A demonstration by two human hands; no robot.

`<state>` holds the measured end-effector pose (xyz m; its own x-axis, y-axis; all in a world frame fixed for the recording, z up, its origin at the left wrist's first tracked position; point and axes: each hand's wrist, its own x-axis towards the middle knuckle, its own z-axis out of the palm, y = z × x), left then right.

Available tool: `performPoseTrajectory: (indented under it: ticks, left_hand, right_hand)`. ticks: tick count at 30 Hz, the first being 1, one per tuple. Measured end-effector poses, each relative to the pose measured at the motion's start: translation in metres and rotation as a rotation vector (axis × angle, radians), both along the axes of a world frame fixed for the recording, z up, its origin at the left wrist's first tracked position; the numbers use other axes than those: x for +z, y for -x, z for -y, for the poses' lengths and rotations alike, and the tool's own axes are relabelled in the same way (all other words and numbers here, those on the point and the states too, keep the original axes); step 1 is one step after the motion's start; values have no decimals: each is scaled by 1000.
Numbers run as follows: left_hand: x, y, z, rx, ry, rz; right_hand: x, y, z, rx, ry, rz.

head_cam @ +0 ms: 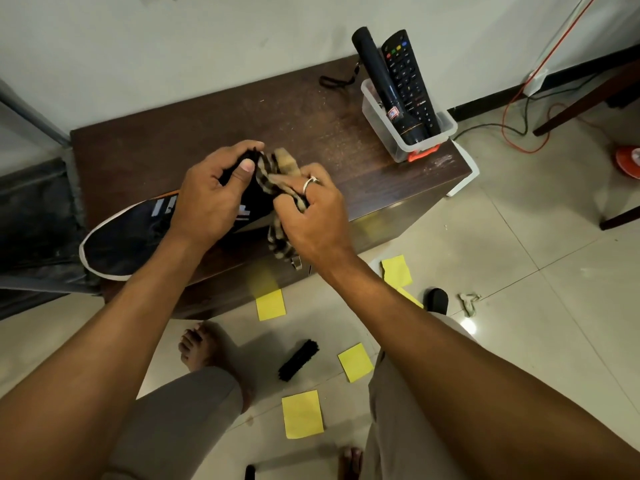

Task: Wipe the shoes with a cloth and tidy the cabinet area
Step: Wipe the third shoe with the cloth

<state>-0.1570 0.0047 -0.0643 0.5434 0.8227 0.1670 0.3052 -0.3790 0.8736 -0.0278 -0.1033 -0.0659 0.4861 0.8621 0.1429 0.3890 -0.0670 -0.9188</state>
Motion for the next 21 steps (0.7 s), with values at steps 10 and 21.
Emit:
performPoseTrajectory:
  ticks: [10,21]
  left_hand:
    - [1,1,-1,-4,61,34]
    - [2,3,-4,-3,105,39]
  right_hand:
    - [-5,-2,11,115,96,276]
    - [1,8,11,173,113,409]
